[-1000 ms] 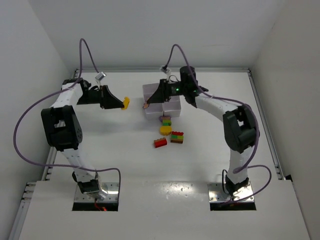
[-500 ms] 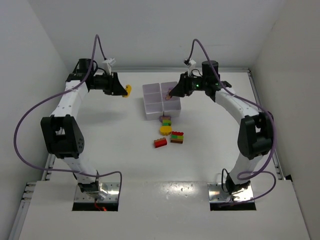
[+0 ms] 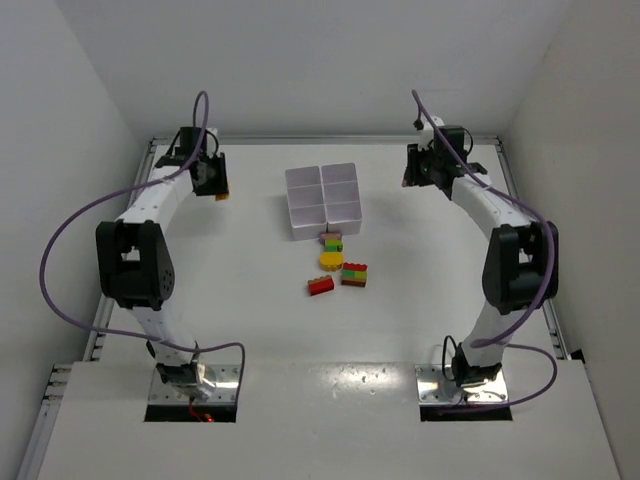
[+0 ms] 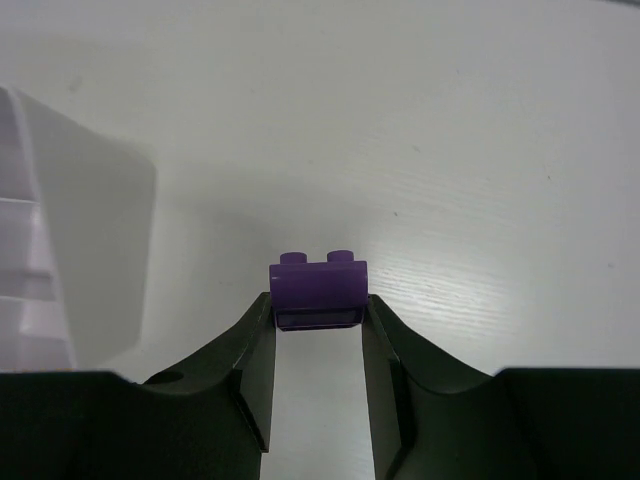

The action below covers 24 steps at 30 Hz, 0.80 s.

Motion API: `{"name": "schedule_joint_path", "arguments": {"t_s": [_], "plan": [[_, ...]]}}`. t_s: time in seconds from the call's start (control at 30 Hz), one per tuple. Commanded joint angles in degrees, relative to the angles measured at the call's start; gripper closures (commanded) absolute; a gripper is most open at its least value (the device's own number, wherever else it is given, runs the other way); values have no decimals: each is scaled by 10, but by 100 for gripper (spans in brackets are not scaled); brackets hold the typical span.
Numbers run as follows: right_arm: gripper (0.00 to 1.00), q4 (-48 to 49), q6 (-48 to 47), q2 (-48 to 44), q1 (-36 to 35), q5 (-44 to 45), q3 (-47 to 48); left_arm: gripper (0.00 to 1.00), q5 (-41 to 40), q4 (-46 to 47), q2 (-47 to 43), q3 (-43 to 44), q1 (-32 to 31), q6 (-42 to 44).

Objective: Sort the legos into containers by color

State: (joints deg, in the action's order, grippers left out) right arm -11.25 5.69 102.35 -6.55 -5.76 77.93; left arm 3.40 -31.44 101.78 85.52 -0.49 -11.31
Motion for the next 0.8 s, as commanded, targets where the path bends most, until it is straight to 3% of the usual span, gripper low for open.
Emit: {"name": "schedule_joint_path", "arguments": {"t_s": [0.0, 0.47, 0.77], "plan": [[100, -4, -48, 27, 8, 55, -17, 100, -99, 10, 22, -12, -14, -26], [96, 3, -66, 104, 25, 28, -14, 95, -132, 10, 162, 69, -30, -26], [95, -9, -66, 110, 25, 22, -42, 92, -138, 4, 163, 33, -36, -26]]}}
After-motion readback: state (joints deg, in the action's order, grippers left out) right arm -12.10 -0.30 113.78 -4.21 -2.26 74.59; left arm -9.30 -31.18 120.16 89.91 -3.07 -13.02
